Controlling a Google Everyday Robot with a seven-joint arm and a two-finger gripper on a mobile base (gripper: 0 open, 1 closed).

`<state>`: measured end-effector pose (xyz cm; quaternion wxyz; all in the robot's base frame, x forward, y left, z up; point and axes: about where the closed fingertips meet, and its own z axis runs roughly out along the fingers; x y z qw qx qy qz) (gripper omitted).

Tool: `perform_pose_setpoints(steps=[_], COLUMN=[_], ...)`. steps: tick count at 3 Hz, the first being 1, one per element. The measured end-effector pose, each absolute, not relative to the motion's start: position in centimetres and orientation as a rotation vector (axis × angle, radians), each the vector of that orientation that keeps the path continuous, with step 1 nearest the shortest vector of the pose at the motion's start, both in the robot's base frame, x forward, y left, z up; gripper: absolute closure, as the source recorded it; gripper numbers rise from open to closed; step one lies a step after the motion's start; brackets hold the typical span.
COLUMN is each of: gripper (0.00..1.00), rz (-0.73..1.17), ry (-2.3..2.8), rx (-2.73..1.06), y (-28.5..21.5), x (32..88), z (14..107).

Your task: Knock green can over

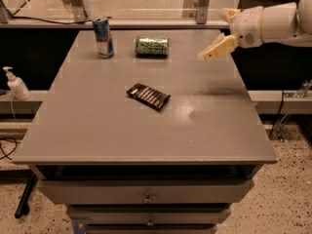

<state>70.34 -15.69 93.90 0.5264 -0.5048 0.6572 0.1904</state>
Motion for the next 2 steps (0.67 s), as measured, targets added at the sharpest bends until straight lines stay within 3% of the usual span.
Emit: perform_pose_setpoints(steps=[1,2], gripper=[0.0,0.0], rz=[0.391,0.393], ry=[1.574,1.574], rx=[-1.204,-1.205], y=[-19.56,-19.45], x=[69.85,69.87], z=[96.85,96.76])
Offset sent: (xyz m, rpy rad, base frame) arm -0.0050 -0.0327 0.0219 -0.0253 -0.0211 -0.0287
